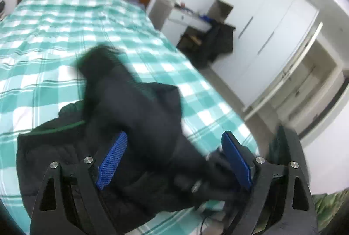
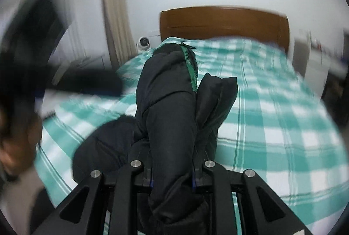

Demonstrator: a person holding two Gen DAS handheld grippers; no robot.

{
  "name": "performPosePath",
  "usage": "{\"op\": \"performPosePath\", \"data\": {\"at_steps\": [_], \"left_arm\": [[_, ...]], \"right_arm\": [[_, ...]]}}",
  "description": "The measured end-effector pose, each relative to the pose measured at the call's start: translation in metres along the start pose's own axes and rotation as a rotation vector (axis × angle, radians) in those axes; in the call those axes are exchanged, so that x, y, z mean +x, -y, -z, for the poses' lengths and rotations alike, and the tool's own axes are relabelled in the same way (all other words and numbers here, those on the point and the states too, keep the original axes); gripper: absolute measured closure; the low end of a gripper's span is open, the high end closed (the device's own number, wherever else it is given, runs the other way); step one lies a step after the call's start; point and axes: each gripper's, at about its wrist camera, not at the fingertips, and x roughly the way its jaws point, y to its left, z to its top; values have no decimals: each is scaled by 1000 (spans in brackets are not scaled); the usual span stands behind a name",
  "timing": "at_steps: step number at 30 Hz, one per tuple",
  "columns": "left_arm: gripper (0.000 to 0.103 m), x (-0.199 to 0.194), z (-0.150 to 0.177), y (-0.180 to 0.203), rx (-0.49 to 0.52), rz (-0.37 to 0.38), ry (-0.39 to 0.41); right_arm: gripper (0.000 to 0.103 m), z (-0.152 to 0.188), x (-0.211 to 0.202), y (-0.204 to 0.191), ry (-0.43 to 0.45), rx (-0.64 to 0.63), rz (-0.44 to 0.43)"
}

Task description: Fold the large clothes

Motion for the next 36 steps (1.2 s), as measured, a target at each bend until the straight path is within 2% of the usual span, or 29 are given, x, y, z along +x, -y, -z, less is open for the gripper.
{"op": "performPosePath", "data": {"at_steps": [5,8,11,14,16,17,19,21,23,24,25,26,27,28,30,31,33,34,36], "left_arm": [[14,20,-2,-1,3,-117,-106],[13,25,9,4,32,-214,-170],[13,43,18,2,96,-343,-221],[15,54,22,-10,63,-359,-275],[32,56,22,-19,56,-372,-290],[51,57,22,-24,44,-386,-296],[62,54,22,-35,-12,-341,-293],[73,51,24,-40,-22,-329,-276],[78,48,24,-44,-28,-337,-246],[80,44,24,-47,-32,-345,-230],[80,42,23,-51,-37,-351,-219],[80,37,23,-58,-43,-352,-214],[81,32,23,-66,-50,-351,-210],[81,25,25,-75,-57,-356,-205],[81,14,31,-91,-56,-377,-205],[80,8,36,-99,-53,-386,-206],[80,-1,46,-111,-47,-400,-207],[80,-6,52,-118,-48,-404,-206],[80,-12,60,-126,-55,-405,-204]], "right_arm": [[81,12,11,-54,28,-235,151],[81,24,17,-86,45,-381,221],[81,35,17,-99,72,-459,245],[81,49,18,-109,87,-533,261],[81,55,17,-110,98,-551,264],[81,57,16,-109,101,-550,265],[81,58,16,-106,103,-552,260],[80,59,15,-102,115,-554,255],[73,58,7,-101,115,-532,212],[63,53,0,-98,116,-513,165],[55,50,-17,-95,121,-483,78],[42,46,-33,-95,128,-447,-7],[40,42,-50,-90,139,-390,-98],[40,37,-69,-82,145,-315,-192],[40,27,-95,-62,159,-180,-320],[40,22,-106,-49,184,-117,-346],[42,12,-112,-28,214,-52,-313],[47,7,-106,-21,206,-47,-282],[77,-1,-80,-19,132,-52,-265]]}}
